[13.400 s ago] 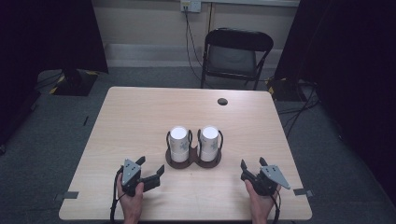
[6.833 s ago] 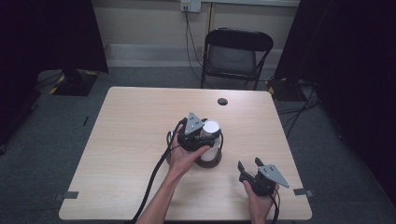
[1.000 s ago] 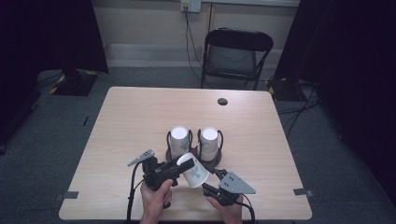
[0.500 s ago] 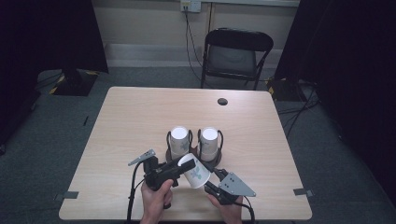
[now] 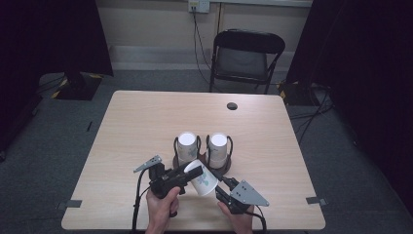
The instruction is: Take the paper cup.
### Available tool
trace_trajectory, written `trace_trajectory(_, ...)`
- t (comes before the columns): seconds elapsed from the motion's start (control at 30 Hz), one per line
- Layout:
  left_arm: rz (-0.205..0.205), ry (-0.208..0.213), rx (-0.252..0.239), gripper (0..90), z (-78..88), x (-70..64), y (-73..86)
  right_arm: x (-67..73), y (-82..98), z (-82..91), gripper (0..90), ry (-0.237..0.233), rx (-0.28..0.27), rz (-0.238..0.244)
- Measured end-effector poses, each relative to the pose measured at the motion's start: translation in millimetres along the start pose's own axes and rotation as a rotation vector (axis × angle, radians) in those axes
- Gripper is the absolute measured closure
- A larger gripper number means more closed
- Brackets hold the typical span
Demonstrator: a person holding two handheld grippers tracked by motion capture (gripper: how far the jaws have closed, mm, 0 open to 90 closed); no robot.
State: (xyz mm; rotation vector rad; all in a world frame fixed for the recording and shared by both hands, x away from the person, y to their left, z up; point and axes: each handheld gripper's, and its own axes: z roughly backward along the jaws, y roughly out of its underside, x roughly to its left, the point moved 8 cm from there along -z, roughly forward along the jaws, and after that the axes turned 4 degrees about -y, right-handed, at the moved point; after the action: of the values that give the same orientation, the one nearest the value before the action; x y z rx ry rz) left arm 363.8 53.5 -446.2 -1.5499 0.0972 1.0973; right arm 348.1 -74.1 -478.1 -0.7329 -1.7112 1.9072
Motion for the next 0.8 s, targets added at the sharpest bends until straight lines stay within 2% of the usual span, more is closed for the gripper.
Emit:
trace_trajectory(0.23,-0.028,-0.032,-0.011,30.6,2.5,4.3,-3.4,-0.5,-1.6,3.0,82.5,-0.004,-0.009,-0.004)
trace_trajectory(0.37,-0.086,-0.077,-0.008,28.5,2.6,7.7,-2.3,-1.0,-2.4,4.3,84.8,-0.007,-0.009,-0.012)
trace_trajectory(0.57,-0.133,-0.085,0.008,29.0,1.3,7.5,1.3,-0.7,-0.3,3.6,86.9,-0.038,0.006,-0.033)
trace_trajectory(0.7,-0.182,-0.096,0.009,26.9,1.9,7.9,2.1,-2.5,0.8,4.1,87.3,-0.039,0.024,-0.048)
trace_trajectory(0.8,-0.199,-0.099,0.008,24.8,2.8,8.1,2.0,-4.3,0.8,5.0,87.4,-0.045,0.03,-0.062)
